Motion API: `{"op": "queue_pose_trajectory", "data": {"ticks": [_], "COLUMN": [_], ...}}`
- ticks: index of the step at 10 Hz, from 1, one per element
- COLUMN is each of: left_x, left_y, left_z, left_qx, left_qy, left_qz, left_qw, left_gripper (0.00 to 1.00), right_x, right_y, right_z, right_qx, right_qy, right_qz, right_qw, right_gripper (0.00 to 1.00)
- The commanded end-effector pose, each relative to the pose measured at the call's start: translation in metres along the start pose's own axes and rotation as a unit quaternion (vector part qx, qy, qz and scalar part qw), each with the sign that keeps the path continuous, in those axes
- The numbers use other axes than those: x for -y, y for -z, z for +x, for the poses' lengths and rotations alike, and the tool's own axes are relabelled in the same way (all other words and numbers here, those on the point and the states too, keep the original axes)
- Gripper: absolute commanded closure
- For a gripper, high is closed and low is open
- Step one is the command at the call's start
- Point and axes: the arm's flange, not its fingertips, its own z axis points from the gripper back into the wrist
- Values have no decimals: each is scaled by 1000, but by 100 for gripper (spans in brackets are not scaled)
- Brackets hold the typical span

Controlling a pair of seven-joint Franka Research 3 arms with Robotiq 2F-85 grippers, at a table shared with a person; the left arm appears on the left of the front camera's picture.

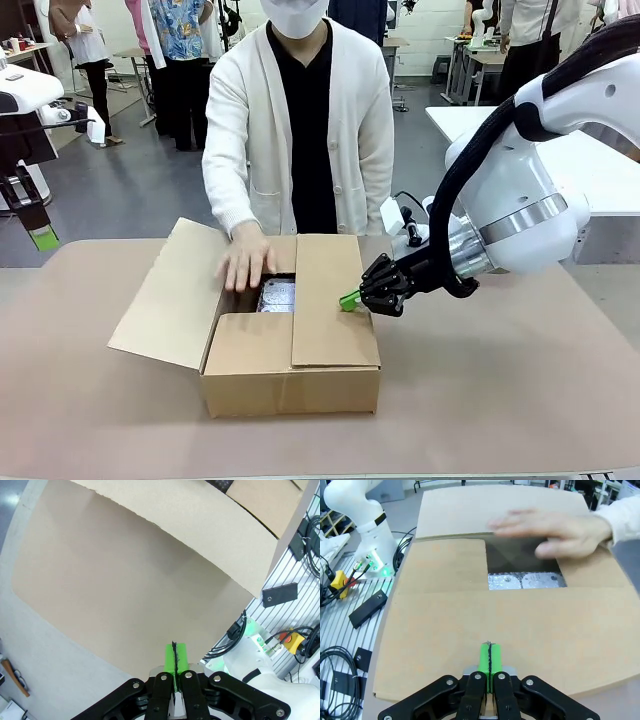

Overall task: Wrap the clocks to prevent damage.
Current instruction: Push the right (or left) flap of the Package Box to close it, then push the left (or right) flap of the Package Box to close it.

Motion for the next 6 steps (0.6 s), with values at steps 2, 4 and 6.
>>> {"op": "queue_pose_trajectory", "data": {"ticks": [2,4,6], "left_x": [0,0,0], "left_y": [-2,-2,-2], "left_z": [1,1,1], "left_qx": [-5,-5,-5], "left_qy": [-9,-9,-9], "left_qz": [2,2,2], "left_qw": [1000,1000,1000], "left_gripper": [100,100,100], "right_x": [0,0,0], "right_y": [3,3,3], "right_z": [-4,-4,-4], "right_qx": [-4,-4,-4], "right_qy": [4,4,4], "right_qz": [1,1,1], "right_qw": [1000,1000,1000], "right_gripper": [99,99,99]}}
